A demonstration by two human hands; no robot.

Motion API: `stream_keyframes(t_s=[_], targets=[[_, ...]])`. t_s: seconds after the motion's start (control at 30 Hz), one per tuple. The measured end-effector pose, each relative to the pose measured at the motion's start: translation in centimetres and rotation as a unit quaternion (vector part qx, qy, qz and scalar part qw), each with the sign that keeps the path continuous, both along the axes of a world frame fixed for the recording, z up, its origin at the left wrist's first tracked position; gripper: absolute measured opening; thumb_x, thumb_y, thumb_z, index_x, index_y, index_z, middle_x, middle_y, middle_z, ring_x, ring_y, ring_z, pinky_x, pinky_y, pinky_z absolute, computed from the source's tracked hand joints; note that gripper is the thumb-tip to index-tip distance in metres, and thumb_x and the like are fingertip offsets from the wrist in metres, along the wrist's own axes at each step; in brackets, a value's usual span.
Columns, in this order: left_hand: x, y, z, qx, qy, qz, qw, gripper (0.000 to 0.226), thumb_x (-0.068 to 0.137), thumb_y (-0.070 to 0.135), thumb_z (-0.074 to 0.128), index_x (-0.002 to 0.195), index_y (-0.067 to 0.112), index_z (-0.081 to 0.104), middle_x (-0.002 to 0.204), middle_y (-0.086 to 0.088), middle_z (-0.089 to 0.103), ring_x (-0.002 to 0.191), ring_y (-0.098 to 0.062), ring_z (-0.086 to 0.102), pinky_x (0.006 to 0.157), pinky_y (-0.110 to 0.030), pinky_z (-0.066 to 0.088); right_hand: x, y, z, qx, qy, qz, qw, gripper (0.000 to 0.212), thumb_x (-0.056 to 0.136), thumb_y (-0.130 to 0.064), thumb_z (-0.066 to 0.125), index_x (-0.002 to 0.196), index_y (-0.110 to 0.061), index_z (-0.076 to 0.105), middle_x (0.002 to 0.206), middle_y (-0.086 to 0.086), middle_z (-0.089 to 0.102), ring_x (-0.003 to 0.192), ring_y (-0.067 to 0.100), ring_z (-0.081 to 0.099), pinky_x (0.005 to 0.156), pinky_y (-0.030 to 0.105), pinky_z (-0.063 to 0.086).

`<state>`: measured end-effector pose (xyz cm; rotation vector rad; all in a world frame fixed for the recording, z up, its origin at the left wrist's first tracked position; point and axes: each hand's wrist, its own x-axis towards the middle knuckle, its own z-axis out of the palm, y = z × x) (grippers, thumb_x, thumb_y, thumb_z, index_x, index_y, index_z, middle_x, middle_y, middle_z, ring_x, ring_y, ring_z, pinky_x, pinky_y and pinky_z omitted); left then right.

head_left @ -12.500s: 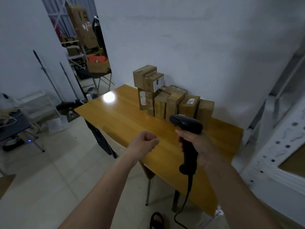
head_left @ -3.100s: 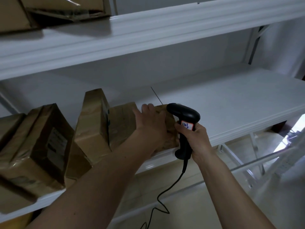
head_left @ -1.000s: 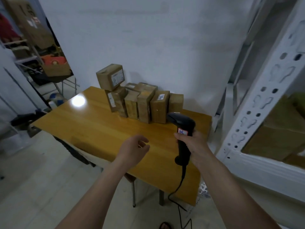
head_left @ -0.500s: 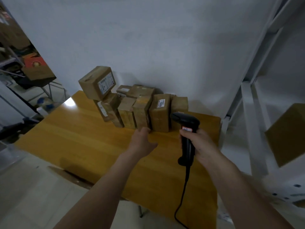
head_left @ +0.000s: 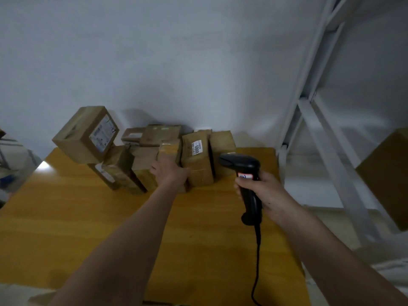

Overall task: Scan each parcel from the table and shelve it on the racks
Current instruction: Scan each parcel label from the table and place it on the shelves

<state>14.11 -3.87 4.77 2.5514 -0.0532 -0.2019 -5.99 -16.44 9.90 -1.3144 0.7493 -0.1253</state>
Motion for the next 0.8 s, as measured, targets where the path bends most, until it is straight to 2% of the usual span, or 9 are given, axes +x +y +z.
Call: stream_keyframes(t_s=[0.13, 0.27, 0.37, 0.53, 0.67, 0.8], targets=[[2.7, 0.1, -1.1, -0.019, 0.009, 0.009, 1.0, 0.101, 0.072, 0.038, 0.082, 0.148, 0.006, 0.023, 0.151, -0.02, 0.029, 0.141, -0.039, 0.022, 0.115, -0.049, 0.023, 1.2, 1.5, -0.2, -0.028, 0.027, -0.014, 0.999, 0.018, 0.086, -0.018, 0.07, 0.104, -0.019, 0.065, 0.098, 0.009, 0.072, 0.097, 0.024, 0.067, 0.102, 0.047, 0.045], [4.8, 0.2, -2.0, 0.033, -0.003, -0.003, 0.999, 0.098, 0.075, 0.048, 0.077, 0.145, 0.0, 0.027, 0.148, -0.021, 0.035, 0.138, -0.039, 0.03, 0.114, -0.048, 0.026, 2.1, 3.3, -0.9, -0.034, 0.042, -0.04, 0.998, 0.017, 0.086, -0.019, 0.07, 0.102, -0.022, 0.066, 0.098, 0.007, 0.07, 0.098, 0.025, 0.066, 0.097, 0.043, 0.047], [6.1, 0.9, -2.7, 0.037, -0.009, -0.002, 0.999, 0.093, 0.075, 0.043, 0.079, 0.142, 0.001, 0.031, 0.145, -0.021, 0.035, 0.135, -0.038, 0.03, 0.113, -0.046, 0.026, 2.6, 4.5, -1.6, -0.023, 0.047, -0.063, 0.997, 0.019, 0.086, -0.018, 0.069, 0.104, -0.023, 0.065, 0.101, 0.006, 0.071, 0.096, 0.022, 0.066, 0.095, 0.041, 0.047], [7.2, 2.4, -3.6, -0.065, 0.063, 0.016, 0.996, 0.091, 0.072, 0.032, 0.084, 0.144, 0.009, 0.032, 0.146, -0.018, 0.027, 0.134, -0.036, 0.028, 0.105, -0.047, 0.039, 3.0, 6.5, -2.3, -0.012, 0.055, -0.09, 0.994, 0.022, 0.086, -0.015, 0.069, 0.106, -0.023, 0.064, 0.103, 0.007, 0.07, 0.096, 0.021, 0.066, 0.101, 0.047, 0.044], [7.7, 3.7, -3.8, -0.081, 0.064, -0.016, 0.995, 0.095, 0.07, 0.034, 0.084, 0.146, 0.01, 0.032, 0.15, -0.015, 0.032, 0.14, -0.033, 0.025, 0.111, -0.049, 0.031, 3.2, 7.4, -2.3, -0.019, 0.054, -0.084, 0.995, 0.02, 0.086, -0.013, 0.069, 0.104, -0.022, 0.065, 0.104, 0.01, 0.07, 0.097, 0.024, 0.066, 0.101, 0.046, 0.044], [5.5, 5.6, -3.5, -0.087, 0.086, 0.004, 0.992, 0.099, 0.07, 0.035, 0.083, 0.147, 0.009, 0.028, 0.153, -0.015, 0.026, 0.142, -0.035, 0.021, 0.112, -0.048, 0.029, 3.2, 8.1, -2.3, -0.027, 0.051, -0.066, 0.996, 0.018, 0.086, -0.012, 0.069, 0.101, -0.021, 0.066, 0.106, 0.015, 0.069, 0.095, 0.026, 0.066, 0.098, 0.044, 0.046]])
